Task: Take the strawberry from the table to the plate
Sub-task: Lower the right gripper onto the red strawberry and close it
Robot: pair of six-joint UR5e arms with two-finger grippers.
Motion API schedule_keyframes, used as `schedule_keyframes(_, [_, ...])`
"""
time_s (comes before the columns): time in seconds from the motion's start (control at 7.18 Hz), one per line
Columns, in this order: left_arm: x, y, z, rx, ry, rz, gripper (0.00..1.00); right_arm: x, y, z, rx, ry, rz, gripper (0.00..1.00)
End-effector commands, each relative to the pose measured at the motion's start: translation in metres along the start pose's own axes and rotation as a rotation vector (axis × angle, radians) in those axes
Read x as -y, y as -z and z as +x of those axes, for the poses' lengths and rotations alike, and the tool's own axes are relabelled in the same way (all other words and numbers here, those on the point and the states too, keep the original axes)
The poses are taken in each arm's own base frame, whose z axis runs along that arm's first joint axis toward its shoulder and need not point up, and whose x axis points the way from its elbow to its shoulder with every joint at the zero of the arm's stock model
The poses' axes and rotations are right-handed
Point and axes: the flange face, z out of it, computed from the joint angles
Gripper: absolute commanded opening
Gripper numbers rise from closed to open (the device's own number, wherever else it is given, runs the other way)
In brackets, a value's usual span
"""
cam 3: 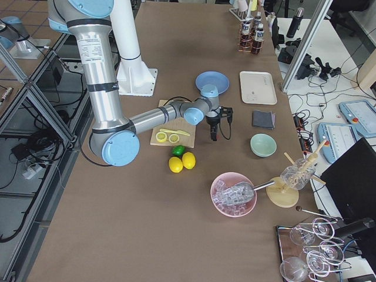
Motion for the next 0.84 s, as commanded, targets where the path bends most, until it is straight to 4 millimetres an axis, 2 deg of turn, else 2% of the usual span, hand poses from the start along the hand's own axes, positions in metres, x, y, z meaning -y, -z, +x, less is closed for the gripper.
schedule_keyframes(0.0, [-0.006,-0.001,0.0,-0.021,-0.014,0.016,0.98,0.007,-0.013,-0.01,-0.011,0.003,-0.004,0.82])
schedule_keyframes(0.28, [-0.015,-0.006,-0.003,-0.019,-0.029,0.03,0.98,0.011,-0.015,-0.011,-0.018,0.006,0.006,0.7])
schedule_keyframes(0.7, [-0.014,-0.005,-0.002,-0.021,-0.031,0.032,0.98,0.008,-0.015,-0.004,-0.024,0.001,0.002,0.68])
